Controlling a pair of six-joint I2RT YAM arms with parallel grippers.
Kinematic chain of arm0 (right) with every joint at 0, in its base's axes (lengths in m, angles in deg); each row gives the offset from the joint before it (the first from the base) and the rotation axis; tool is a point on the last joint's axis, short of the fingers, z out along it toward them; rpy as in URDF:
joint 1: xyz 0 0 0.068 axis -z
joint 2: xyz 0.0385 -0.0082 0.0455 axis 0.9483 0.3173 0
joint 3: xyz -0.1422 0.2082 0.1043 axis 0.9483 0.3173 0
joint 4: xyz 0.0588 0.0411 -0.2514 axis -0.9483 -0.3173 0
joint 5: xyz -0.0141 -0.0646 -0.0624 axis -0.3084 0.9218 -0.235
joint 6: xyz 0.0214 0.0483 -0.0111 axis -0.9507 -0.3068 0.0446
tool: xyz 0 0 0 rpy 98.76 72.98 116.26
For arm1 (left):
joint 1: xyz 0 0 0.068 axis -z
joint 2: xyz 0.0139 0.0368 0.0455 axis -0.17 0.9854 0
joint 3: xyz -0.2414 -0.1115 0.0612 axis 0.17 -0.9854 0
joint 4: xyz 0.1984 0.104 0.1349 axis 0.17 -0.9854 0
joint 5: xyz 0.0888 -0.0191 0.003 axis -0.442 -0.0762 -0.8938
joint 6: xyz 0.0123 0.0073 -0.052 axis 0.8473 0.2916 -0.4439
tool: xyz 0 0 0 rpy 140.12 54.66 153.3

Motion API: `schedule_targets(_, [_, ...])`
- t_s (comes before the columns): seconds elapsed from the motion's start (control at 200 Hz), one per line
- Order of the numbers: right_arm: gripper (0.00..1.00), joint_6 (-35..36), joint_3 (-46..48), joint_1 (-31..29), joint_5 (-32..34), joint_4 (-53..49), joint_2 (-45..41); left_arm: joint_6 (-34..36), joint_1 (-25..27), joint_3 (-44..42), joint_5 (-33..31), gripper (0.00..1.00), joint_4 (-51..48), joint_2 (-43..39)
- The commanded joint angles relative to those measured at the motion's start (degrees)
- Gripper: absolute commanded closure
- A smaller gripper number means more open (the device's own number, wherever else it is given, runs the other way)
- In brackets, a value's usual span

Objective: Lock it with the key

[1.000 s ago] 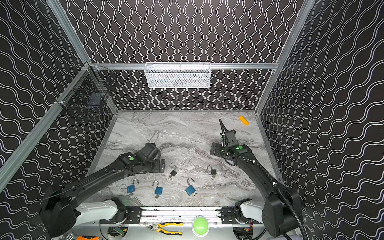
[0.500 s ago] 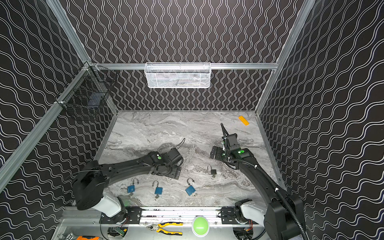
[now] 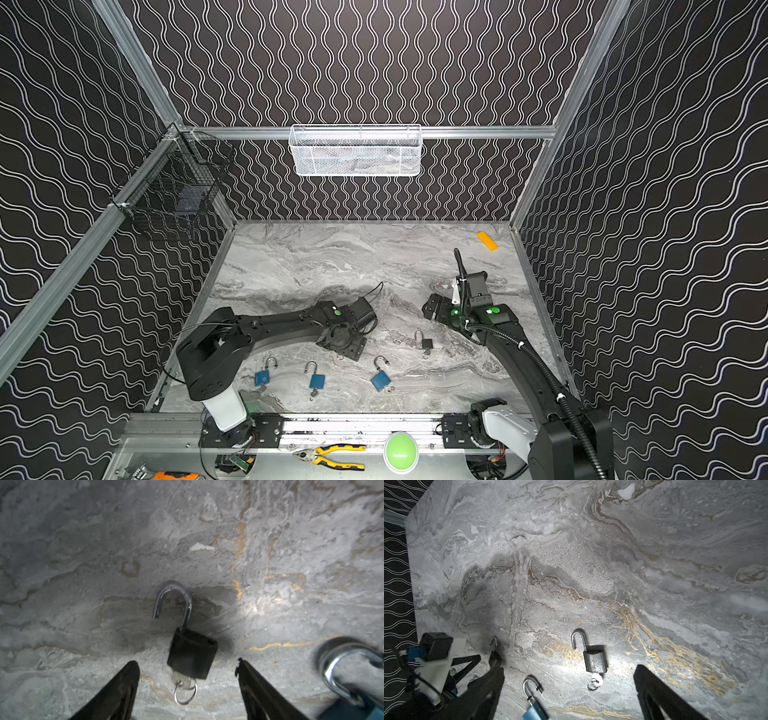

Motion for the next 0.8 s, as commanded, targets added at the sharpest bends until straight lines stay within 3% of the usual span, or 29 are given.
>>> schedule_targets(0.0, [0.00, -0.5, 0.6, 0.4, -1.4, 1.1, -0.7, 2.5, 0.0, 1.4, -0.4, 0.24, 1.8, 1.2])
schedule_targets(0.621, [0.00, 0.6, 1.0, 1.9, -2.4, 0.9, -3.2, 5.0, -1.6, 2.0, 0.8, 0.44, 4.0, 6.1])
schedule_targets(0.796, [0.00, 0.8, 0.2, 2.3, -1.9, -0.1, -2.8, 5.2, -1.8, 1.5, 1.2, 0.45, 3.4, 5.7])
